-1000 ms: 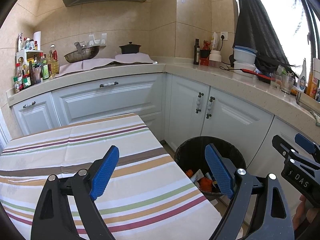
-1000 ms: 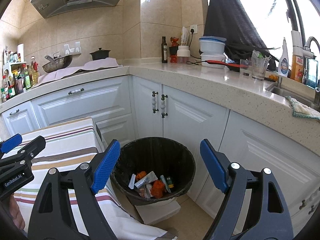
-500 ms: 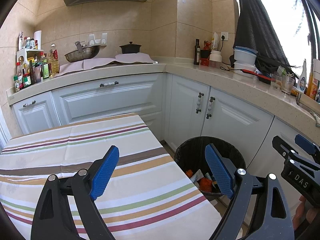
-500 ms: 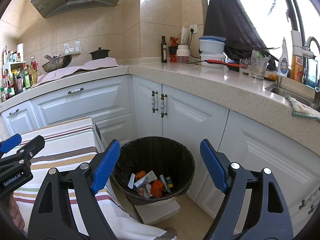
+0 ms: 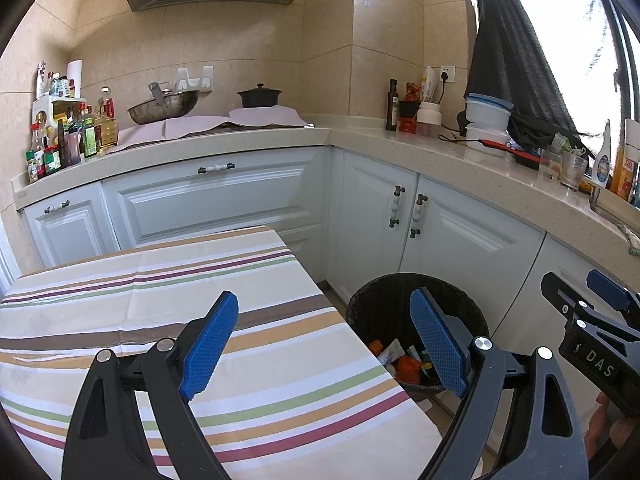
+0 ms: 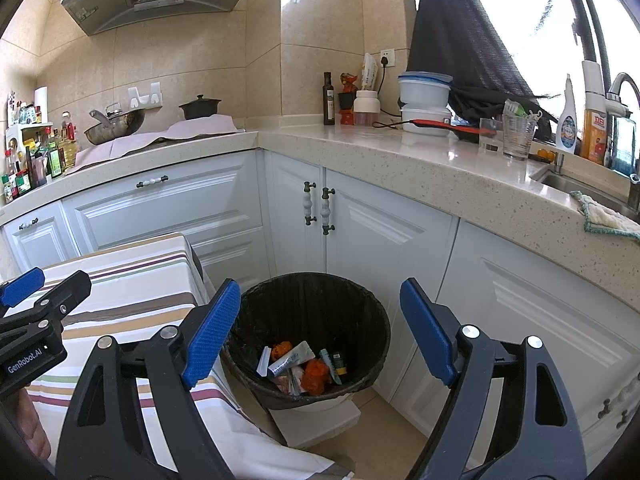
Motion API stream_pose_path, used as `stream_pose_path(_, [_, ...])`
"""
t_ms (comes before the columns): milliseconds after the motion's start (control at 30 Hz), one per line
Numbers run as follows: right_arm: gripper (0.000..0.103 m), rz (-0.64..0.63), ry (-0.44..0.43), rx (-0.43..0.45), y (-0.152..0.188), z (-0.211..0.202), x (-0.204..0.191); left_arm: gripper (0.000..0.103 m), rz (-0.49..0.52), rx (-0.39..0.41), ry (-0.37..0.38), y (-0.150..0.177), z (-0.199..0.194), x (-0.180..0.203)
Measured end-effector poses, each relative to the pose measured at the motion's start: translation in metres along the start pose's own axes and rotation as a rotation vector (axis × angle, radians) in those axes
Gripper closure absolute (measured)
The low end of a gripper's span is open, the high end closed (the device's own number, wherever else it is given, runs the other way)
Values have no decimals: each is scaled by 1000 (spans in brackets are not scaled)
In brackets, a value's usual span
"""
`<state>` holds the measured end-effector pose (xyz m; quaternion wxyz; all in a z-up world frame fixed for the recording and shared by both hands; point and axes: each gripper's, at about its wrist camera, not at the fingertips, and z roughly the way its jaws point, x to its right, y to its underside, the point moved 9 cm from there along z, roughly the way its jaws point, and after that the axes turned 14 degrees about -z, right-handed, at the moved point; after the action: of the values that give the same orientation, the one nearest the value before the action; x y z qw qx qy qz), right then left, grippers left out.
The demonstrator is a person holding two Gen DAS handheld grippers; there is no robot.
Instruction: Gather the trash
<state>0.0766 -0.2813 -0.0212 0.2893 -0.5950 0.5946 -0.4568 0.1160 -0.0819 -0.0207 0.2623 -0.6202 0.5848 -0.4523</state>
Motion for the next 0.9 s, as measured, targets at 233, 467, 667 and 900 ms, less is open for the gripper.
stream_pose_path(233, [23,0,0,0,0,0,0,18,-2,3,0,1,0,1])
stream_pose_path(467, [23,0,0,0,0,0,0,18,2,2,-7,2,-1,0])
stream_pose_path(667, [23,0,0,-2,0,0,0,18,-6,12,-12,0,-2,-2])
stream_pose_path(900, [23,-1,-1,-2,0,0,0,18,1,18,-9,0,-2,0])
